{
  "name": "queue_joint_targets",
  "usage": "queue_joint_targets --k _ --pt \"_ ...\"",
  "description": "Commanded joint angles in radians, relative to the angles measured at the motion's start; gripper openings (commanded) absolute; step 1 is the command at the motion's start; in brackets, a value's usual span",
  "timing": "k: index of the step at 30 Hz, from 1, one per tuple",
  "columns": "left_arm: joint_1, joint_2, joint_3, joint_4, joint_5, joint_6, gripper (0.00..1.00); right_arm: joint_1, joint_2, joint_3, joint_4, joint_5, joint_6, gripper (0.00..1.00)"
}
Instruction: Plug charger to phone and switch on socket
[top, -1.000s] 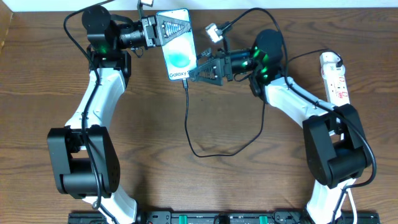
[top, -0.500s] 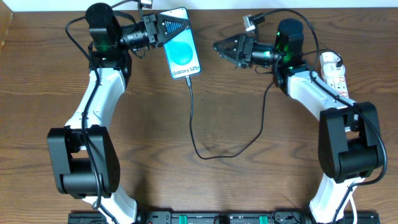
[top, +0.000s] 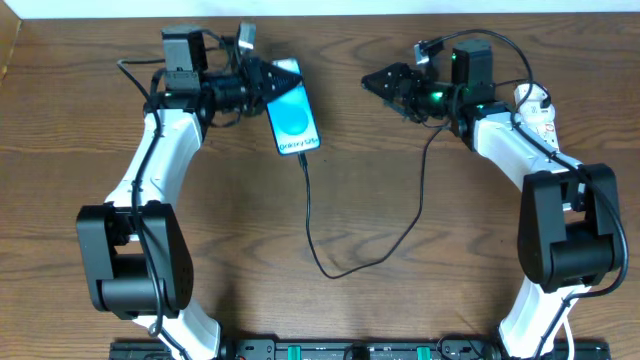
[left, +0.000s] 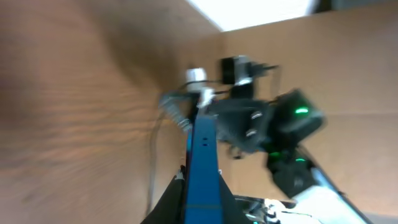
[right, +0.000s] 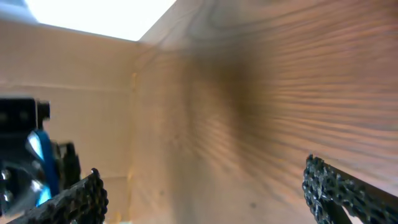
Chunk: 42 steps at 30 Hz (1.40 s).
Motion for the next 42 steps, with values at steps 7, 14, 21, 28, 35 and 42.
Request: queue_joint_targets --k 7,14,21,28,35,42 --pt "-0.140 0.035 0.013 -0.235 -0.339 0.270 0.08 -0.032 -0.008 0.008 -0.009 0.089 -0.084 0.99" --pt "-0.270 0.146 0.013 -0.217 -0.348 0.279 0.07 -0.041 -0.008 0.008 -0.009 0.104 -0.094 0.99" --pt "-0.334 0.227 0.013 -0.155 -0.349 0.219 0.08 -0.044 -0.008 0.008 -0.010 0.103 -0.098 0.99" --pt "-0.381 0.286 0.013 -0.089 -0.441 0.100 0.08 -0.043 -0.008 0.008 -0.010 0.103 -0.098 0.99" --pt "-0.426 0.347 0.013 -0.045 -0.478 0.057 0.08 -0.043 -0.008 0.008 -0.011 0.103 -0.098 0.99" --pt "-0.439 0.367 0.013 -0.042 -0.478 0.031 0.07 -0.042 -0.008 0.008 -0.029 0.103 -0.109 0.99"
